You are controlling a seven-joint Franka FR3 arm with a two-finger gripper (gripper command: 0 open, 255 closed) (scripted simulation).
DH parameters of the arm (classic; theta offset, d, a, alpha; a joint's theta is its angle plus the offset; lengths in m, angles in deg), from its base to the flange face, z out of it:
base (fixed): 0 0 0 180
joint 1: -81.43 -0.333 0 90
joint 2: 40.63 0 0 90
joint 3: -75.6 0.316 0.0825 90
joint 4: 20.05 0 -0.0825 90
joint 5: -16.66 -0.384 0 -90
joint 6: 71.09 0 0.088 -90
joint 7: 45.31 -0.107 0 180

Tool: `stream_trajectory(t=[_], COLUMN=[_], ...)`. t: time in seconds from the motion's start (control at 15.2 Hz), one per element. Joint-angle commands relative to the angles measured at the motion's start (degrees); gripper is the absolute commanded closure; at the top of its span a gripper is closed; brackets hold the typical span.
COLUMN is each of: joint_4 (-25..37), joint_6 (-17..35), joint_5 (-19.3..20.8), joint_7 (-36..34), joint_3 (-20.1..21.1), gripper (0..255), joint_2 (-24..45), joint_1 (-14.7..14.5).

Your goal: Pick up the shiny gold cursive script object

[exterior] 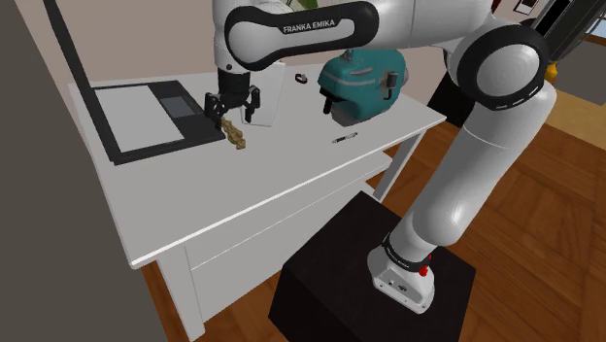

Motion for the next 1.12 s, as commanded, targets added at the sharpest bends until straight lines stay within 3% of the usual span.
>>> stream_trajectory(t=[0.0,0.4,0.46,1.06], joint_4=[-1.65,-3.41,-0.38,4.90], joint_6=[3.67,5.43,2.92,-3.66], joint_5=[0.01,0.11,0.16,-0.44], joint_7=[0.42,-0.54,0.10,0.55], joint_3=[-0.66,-0.31,-0.49,-0.37], gripper=[255,255,255,255], joint_2=[3.29,3.35,3.80,2.42], joint_1=[0.57,0.15,0.40,0.46])
